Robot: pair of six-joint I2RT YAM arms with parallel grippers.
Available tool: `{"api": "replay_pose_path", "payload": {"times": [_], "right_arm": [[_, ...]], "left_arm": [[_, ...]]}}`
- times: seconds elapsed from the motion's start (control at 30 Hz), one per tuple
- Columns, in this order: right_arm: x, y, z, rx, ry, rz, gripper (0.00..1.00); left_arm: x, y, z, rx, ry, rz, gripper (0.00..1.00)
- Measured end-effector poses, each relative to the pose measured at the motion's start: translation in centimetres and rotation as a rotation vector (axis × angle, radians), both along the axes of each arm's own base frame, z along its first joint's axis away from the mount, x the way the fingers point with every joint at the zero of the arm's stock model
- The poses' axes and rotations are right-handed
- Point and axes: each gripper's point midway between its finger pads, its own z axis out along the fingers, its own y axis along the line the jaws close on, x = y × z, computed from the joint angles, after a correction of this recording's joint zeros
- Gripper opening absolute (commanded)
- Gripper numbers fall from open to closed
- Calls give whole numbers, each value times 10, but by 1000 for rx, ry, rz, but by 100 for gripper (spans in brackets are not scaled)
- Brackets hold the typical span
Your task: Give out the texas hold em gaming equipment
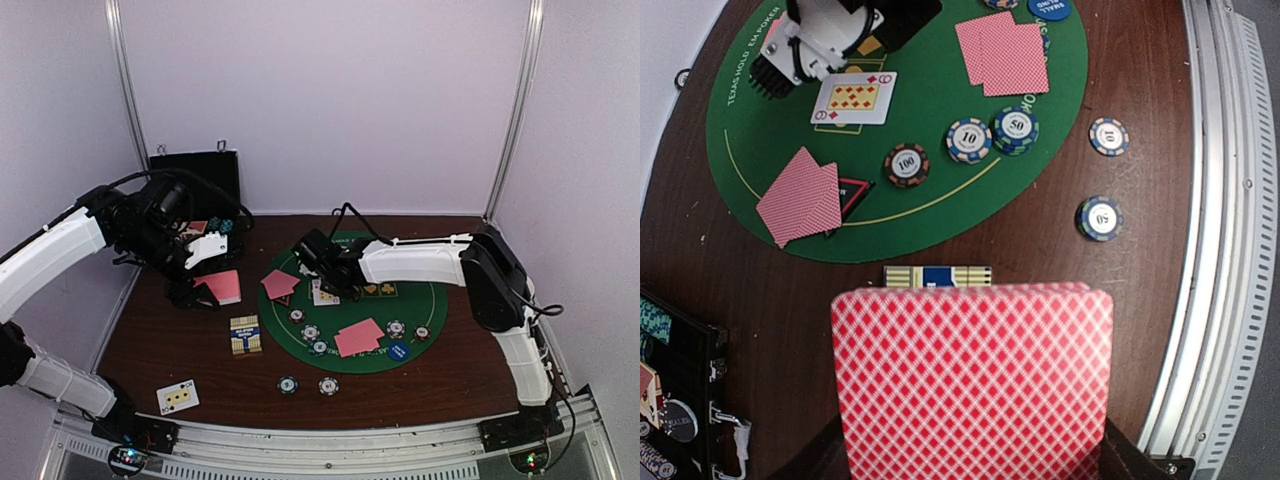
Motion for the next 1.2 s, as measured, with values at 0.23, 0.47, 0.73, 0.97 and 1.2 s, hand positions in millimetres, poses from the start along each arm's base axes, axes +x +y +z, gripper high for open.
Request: {"api": "replay_pose_path", "payload": {"times": [0.23, 0.47, 0.73, 0.97, 1.2], "right_arm": [[-3, 10, -30, -58, 19, 62, 0], [-14, 16, -45, -52, 56, 101, 40], [-31, 12, -55, -31, 111, 118, 64], [-41, 0, -43, 4, 121, 97, 98], [-36, -7, 45, 244, -34, -26, 99]], "left_arm": [[0, 0, 0, 3, -2, -1, 0], [0, 0, 0, 3, -3, -1, 0], [0, 0, 0, 3, -2, -1, 0], [0, 0, 0, 3, -2, -1, 0], [0, 0, 0, 3, -2, -1, 0]]}}
